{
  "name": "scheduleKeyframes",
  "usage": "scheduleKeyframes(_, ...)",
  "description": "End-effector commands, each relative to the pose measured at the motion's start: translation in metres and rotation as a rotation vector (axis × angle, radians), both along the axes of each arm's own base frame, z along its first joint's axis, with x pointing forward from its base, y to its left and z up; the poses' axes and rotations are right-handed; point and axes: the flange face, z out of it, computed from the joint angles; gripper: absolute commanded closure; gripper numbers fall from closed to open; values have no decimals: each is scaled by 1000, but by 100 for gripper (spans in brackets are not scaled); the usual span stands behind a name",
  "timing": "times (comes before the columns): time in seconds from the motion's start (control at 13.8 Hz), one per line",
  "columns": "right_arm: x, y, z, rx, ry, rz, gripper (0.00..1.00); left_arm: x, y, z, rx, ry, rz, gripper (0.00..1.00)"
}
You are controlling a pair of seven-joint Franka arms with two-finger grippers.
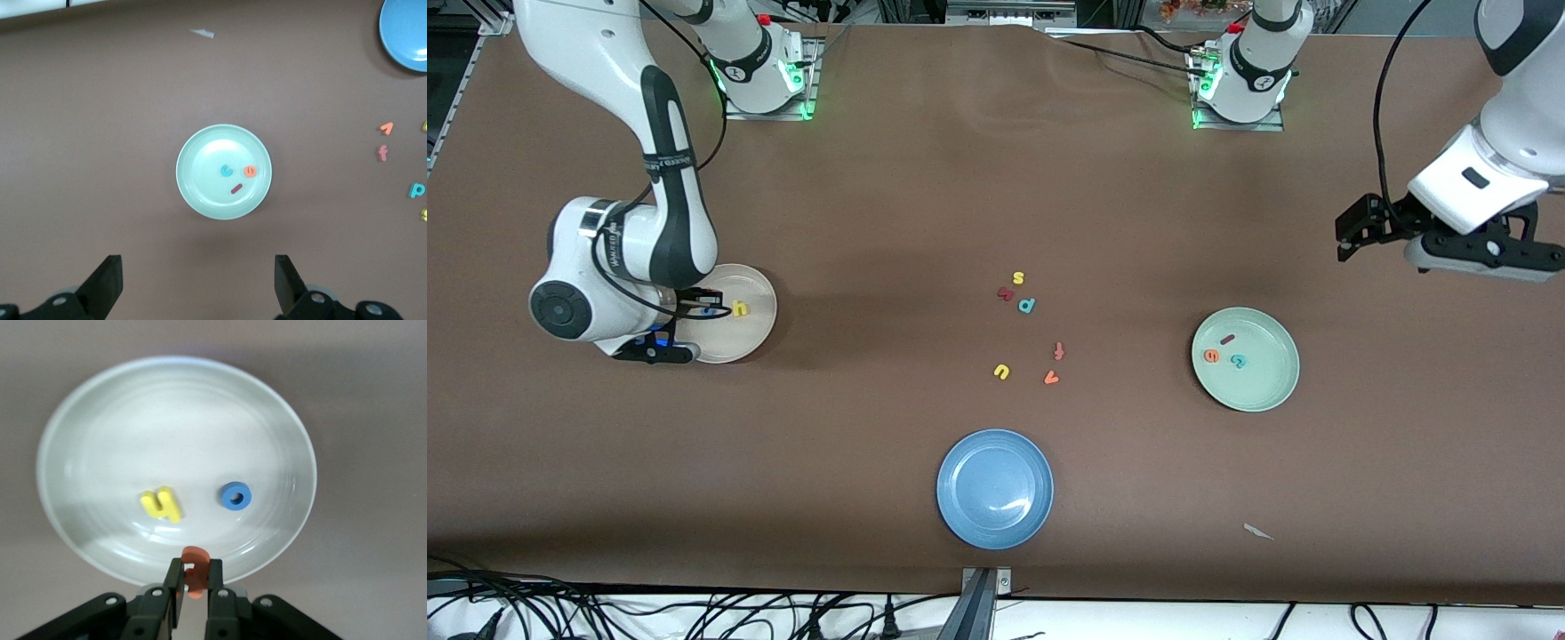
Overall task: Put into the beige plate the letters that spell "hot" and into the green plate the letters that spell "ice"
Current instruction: 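Carry the orange 3 to the white plate and open the right gripper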
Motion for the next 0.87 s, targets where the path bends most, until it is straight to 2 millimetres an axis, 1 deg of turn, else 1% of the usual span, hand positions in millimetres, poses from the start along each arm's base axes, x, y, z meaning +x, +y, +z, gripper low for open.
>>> scheduleKeyframes(0.0, -9, 3, -9, 23, -9, 14, 88, -11, 0, 11, -29, 31, -6, 0)
scheduleKeyframes(0.07, -8, 2, -10, 22, -10, 19, 58, -5, 0, 13, -46, 49, 0, 0)
scheduleKeyframes(0.15, -8, 1, -11, 21, -12, 19, 22, -4, -1, 20, -47, 51, -2, 0)
scheduleKeyframes(0.22, -7, 2, -10, 22, -12, 18, 7, -2, 1, 16, -47, 59, 1, 0)
scheduleKeyframes(0.29, -4, 3, -1, 28, -22, 16, 1, -1, 1, 14, -45, 62, 1, 0)
scheduleKeyframes(0.36, 3, 6, 16, 40, -36, 15, 1, -1, 1, 14, -45, 63, 3, 0)
scheduleKeyframes(0.44, 12, 4, 42, 49, -47, 1, 1, -1, 1, 14, -39, 63, 1, 0)
scheduleKeyframes(0.58, 32, -2, 95, 56, -61, -11, 1, 0, 8, 12, -40, 69, 12, 0)
scheduleKeyframes(0.65, 41, -5, 122, 55, -77, -12, 1, 1, 5, 13, -46, 65, 12, 0)
scheduleKeyframes(0.8, 52, 0, 172, 63, -93, -4, 1, 5, 9, 5, -40, 79, 17, 0)
